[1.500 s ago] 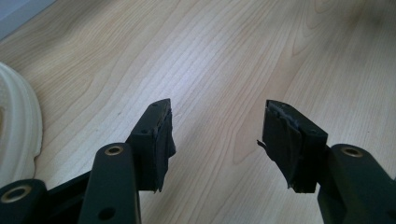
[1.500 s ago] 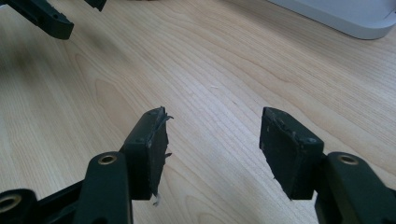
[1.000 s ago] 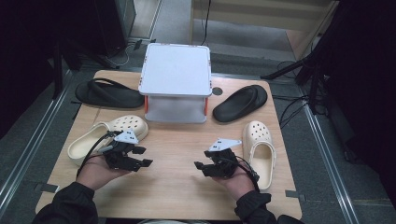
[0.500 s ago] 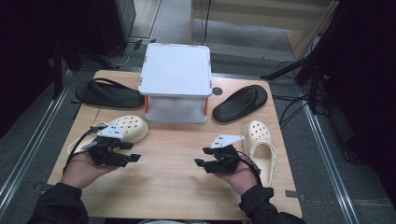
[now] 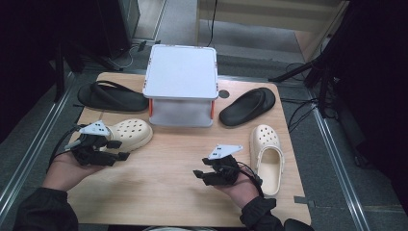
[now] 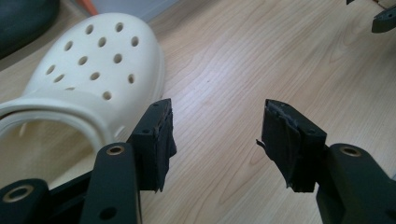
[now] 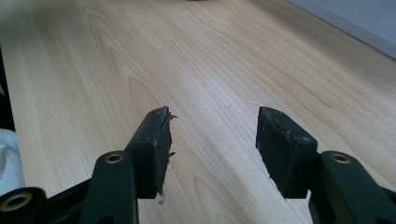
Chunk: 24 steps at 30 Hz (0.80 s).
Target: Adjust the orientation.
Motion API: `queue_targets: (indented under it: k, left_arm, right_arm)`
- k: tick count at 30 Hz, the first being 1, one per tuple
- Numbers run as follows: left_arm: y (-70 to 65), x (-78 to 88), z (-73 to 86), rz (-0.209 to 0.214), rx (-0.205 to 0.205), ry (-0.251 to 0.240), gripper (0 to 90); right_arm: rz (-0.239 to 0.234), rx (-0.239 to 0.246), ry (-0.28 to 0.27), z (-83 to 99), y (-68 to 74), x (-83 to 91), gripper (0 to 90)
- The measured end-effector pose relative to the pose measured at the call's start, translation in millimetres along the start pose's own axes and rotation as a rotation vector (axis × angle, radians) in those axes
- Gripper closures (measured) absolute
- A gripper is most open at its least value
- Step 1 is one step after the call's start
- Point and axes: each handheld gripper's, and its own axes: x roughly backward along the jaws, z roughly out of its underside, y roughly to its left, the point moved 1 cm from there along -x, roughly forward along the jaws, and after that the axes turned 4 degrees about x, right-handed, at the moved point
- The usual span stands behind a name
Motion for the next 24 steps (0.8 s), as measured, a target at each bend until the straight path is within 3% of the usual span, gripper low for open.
queue_targets:
  k: [3, 7, 10, 14, 19, 24]
  left_arm:
    - [4.5, 3.5, 1.2, -0.014, 0.006, -0.002, 44.2]
    - [16.8, 11.5, 4.2, -0.025, 0.027, -0.011, 44.4]
    - [29.1, 13.5, 8.7, -0.04, 0.042, -0.011, 44.4]
    - [37.5, 9.1, 11.7, -0.048, 0.047, 0.001, 44.7]
    - [52.3, -10.4, 17.0, -0.034, 0.072, 0.026, 46.2]
    - [54.3, -23.6, 16.1, -0.012, 0.064, 0.023, 51.7]
  right_arm:
    - [0.006, -0.004, -0.005, 0.3, 0.1, 1.3, 45.7]
    - [0.02, -0.031, -0.015, 3.1, -1.2, 4.1, 45.8]
    - [0.03, -0.026, -0.004, 4.4, -2.7, 3.6, 45.7]
    - [0.04, -0.018, 0.002, 4.9, -3.7, 2.2, 45.8]
    - [0.055, -0.005, 0.014, 4.9, -3.9, -1.1, 45.6]
    - [0.059, 0.001, 0.031, 5.0, -3.3, -4.7, 45.6]
